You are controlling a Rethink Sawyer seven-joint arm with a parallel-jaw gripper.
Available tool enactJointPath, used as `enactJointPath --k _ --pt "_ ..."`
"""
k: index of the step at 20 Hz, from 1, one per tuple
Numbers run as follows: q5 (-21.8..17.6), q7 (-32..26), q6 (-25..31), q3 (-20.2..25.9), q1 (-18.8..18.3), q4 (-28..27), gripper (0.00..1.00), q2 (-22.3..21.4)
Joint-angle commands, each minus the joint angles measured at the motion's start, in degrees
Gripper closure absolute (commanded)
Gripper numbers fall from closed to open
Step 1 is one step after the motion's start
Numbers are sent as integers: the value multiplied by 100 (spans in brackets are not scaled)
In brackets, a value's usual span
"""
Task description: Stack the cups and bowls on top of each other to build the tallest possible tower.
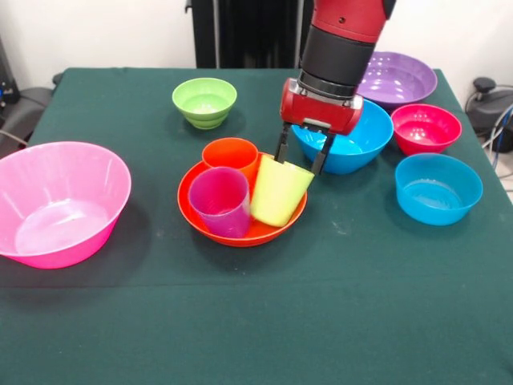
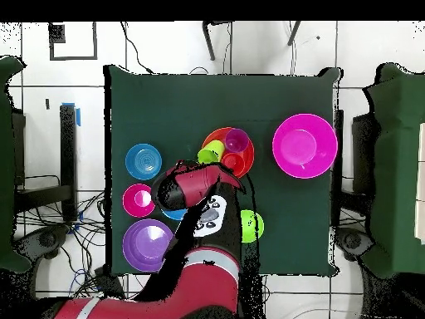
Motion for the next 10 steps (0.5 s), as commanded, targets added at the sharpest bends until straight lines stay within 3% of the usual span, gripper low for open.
enactJointPath --k 1,10 --pt "197 551 -108 481 33 -290 0 66" --pt "194 497 -85 448 2 -348 0 59"
